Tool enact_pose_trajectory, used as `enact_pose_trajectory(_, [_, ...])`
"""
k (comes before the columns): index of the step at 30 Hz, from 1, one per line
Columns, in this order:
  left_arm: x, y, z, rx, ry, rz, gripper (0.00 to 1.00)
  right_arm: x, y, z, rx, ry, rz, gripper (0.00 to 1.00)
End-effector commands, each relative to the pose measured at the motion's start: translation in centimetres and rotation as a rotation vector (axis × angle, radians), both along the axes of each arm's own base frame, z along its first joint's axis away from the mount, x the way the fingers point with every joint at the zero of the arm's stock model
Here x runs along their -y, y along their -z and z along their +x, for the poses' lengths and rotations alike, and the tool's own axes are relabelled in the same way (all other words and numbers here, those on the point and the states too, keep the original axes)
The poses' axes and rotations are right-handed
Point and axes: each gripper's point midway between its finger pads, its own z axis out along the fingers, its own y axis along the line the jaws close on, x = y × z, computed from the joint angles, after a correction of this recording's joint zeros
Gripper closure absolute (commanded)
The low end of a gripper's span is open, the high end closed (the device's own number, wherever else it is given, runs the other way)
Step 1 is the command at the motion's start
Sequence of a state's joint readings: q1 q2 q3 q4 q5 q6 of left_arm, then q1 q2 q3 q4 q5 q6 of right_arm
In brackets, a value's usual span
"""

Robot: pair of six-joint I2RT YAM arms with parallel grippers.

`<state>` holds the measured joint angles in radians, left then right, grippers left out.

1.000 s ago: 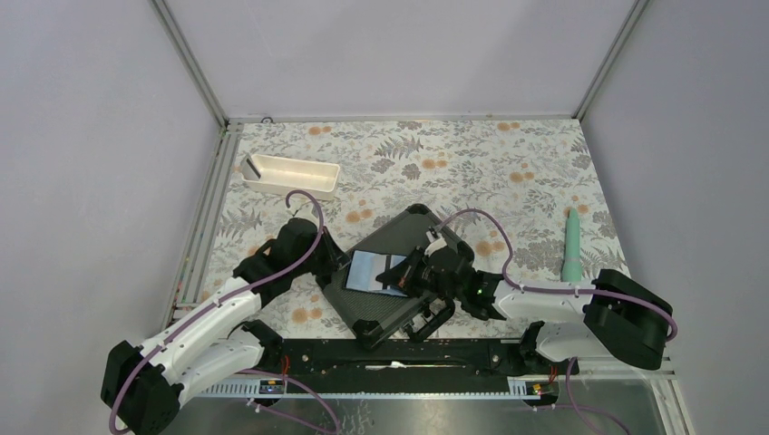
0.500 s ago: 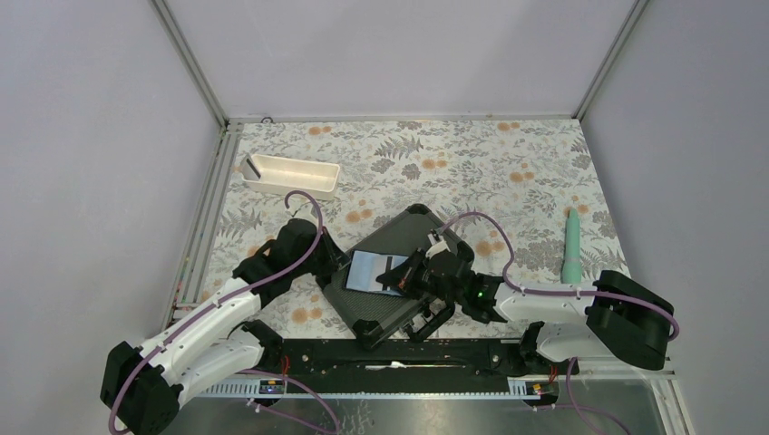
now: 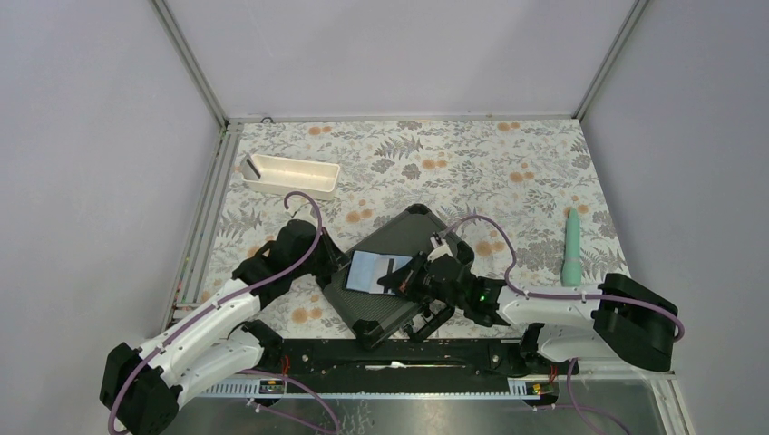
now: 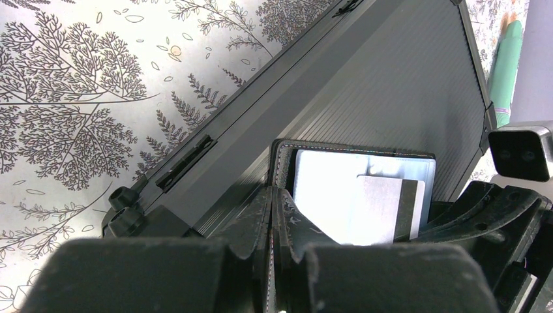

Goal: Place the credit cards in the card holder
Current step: Insert the credit card into the card holder.

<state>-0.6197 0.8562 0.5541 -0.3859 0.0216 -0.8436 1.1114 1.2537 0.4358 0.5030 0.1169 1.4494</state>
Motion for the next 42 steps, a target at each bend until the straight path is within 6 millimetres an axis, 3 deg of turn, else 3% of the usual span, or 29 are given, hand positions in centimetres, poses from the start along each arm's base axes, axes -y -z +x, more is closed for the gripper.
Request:
enact_pose_trajectory(1, [-0.1,0.3,-0.1,0.006,-0.005,0.003,0.96,1.4,1.9,-0.1,-0.013,0.042,-0.075,1.0])
enact_pose_trajectory(15, [0.1,0.1,-0.3,0.006,0.006,-0.005,0.96,-0.1,2.5,0.1,-0.006,0.01,-0.074,1.0])
enact_pose_trajectory(26, [0.1,0.0,-0.5,0.012,0.019,-0.011,0.97,1.2,2.6,1.3,0.028,0.096,-0.091,1.0])
enact_pose_trajectory(42, [0.4,-0.1,-0.5,0.006,0.023,-0.026,0.98,-1.5,3.1,0.9,0.022,0.004,-0.072,1.0])
